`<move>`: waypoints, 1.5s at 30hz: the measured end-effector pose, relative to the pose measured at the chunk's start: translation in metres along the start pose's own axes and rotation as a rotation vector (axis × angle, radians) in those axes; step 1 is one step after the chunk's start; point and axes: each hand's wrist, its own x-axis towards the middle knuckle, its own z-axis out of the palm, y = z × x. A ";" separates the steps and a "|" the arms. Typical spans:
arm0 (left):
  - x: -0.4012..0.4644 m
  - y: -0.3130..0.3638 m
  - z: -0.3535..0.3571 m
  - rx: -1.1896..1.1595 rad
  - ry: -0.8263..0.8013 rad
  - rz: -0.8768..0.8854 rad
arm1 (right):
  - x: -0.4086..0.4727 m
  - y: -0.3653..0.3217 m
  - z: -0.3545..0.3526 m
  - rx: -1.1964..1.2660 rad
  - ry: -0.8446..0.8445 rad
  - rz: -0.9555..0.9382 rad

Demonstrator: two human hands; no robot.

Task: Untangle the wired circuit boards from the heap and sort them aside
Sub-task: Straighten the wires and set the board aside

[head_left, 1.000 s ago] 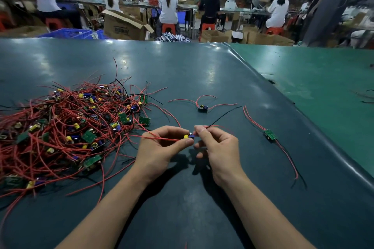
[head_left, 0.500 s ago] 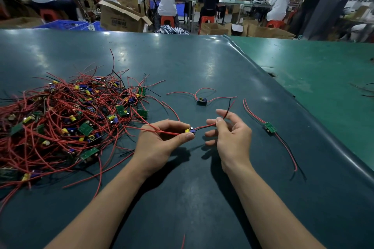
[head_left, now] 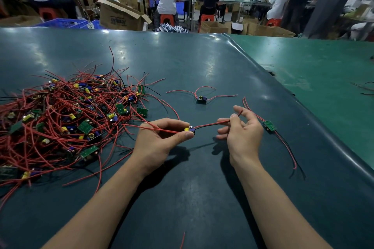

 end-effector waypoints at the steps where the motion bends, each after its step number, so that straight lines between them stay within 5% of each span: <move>1: 0.000 0.000 0.000 -0.005 -0.007 -0.001 | 0.000 0.000 -0.001 -0.001 0.007 -0.012; 8: 0.001 -0.002 0.001 -0.019 0.029 0.028 | -0.002 -0.006 0.003 0.130 0.005 0.052; 14: 0.003 -0.005 -0.001 -0.037 0.079 0.047 | -0.023 -0.013 0.004 0.091 -0.439 0.457; 17: 0.001 -0.004 0.000 -0.022 0.018 0.054 | -0.025 -0.012 0.006 0.172 -0.452 0.482; 31: 0.002 -0.001 0.000 -0.109 0.050 -0.006 | -0.001 -0.008 -0.004 0.087 0.048 0.199; 37: 0.008 -0.002 -0.007 -0.310 0.196 -0.032 | -0.007 0.002 0.000 -0.084 -0.060 0.075; 41: 0.013 0.002 -0.012 -0.647 0.234 -0.098 | -0.012 0.003 0.000 -0.155 -0.322 0.084; 45: 0.012 0.007 -0.014 -0.766 0.193 -0.201 | -0.021 0.008 0.006 -0.454 -0.368 -0.141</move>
